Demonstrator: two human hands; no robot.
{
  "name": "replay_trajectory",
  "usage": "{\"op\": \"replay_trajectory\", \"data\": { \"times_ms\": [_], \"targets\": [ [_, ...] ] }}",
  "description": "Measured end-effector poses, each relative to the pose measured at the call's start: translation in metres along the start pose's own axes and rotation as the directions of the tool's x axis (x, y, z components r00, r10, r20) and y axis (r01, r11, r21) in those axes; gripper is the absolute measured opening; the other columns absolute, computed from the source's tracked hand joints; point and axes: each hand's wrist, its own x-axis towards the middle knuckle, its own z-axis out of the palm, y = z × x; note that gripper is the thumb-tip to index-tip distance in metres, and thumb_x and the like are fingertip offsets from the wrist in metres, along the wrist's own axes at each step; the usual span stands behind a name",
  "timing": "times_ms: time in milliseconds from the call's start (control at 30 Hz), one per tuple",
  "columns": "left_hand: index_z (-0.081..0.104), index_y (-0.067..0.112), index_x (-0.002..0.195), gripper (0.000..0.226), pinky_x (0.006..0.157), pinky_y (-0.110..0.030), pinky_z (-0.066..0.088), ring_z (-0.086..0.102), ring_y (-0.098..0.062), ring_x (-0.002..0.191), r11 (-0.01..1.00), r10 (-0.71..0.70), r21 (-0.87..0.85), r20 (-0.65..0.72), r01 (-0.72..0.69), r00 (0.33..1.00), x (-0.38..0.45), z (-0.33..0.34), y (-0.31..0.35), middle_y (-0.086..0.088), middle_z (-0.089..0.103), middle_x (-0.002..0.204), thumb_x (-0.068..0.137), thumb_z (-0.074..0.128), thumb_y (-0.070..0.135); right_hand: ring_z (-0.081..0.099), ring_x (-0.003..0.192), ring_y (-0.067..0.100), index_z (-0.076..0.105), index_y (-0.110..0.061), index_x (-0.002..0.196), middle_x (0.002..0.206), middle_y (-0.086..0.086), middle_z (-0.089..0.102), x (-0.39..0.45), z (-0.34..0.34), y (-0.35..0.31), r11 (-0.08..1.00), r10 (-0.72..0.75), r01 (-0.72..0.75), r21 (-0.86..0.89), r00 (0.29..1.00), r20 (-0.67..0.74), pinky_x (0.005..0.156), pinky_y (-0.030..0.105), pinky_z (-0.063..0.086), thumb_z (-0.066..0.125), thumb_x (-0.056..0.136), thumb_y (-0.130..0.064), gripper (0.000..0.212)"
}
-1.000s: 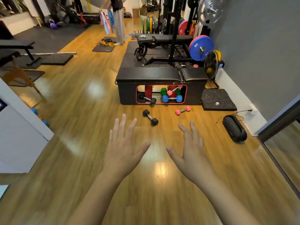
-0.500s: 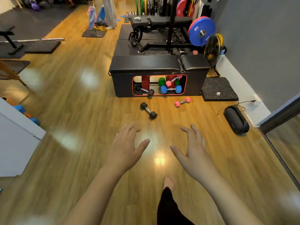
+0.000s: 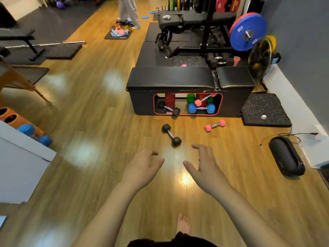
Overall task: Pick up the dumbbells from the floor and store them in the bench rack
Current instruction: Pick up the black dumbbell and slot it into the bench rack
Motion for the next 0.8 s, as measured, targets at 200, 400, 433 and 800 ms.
{"op": "replay_trajectory", "data": {
  "times_ms": [200,400,433,800],
  "targets": [
    [0.061,0.028,0.121,0.04,0.089,-0.032,0.05,0.058,-0.009,0.107,0.997,-0.031,-0.067,-0.016,0.029,0.999,0.079,-0.012,0.004,0.013,0.059,0.122,0.092,0.052,0.055,0.048,0.114,0.007,0.031,-0.038,0.135,0.134,-0.018,0.033,0.08,0.004,-0.008,0.999,0.014,-0.017,0.037,0.997,0.075,0.089,0.035,0.052,0.056,0.091,-0.052,0.052],
    [0.062,0.026,0.119,0.035,0.082,-0.028,0.049,0.055,-0.008,0.101,0.999,0.031,-0.036,0.008,-0.031,0.999,0.174,-0.026,-0.018,0.012,0.057,0.116,0.094,0.053,0.049,0.052,0.096,0.003,0.038,-0.036,0.13,0.118,-0.021,0.037,0.167,0.021,-0.01,0.994,0.076,-0.085,0.069,0.989,0.126,0.085,0.031,0.052,0.057,0.091,-0.05,0.045],
    [0.062,0.026,0.118,0.035,0.081,-0.028,0.048,0.056,-0.008,0.1,0.999,0.044,-0.023,0.023,-0.043,0.999,0.191,-0.028,-0.023,0.012,0.057,0.115,0.094,0.053,0.048,0.054,0.092,0.002,0.039,-0.038,0.126,0.117,-0.02,0.04,0.181,0.024,-0.01,0.993,0.091,-0.1,0.064,0.988,0.123,0.084,0.031,0.052,0.057,0.091,-0.051,0.041],
    [0.061,0.027,0.104,0.023,0.076,-0.028,0.041,0.051,-0.009,0.094,0.971,0.162,0.121,0.291,-0.204,0.943,0.416,-0.052,-0.072,0.008,0.061,0.111,0.093,0.054,0.045,0.051,0.081,0.007,0.05,-0.023,0.122,0.113,-0.005,0.052,0.344,0.067,-0.035,0.931,0.333,-0.33,0.159,0.943,0.008,0.075,0.026,0.036,0.061,0.092,-0.039,0.036]
  ]
}}
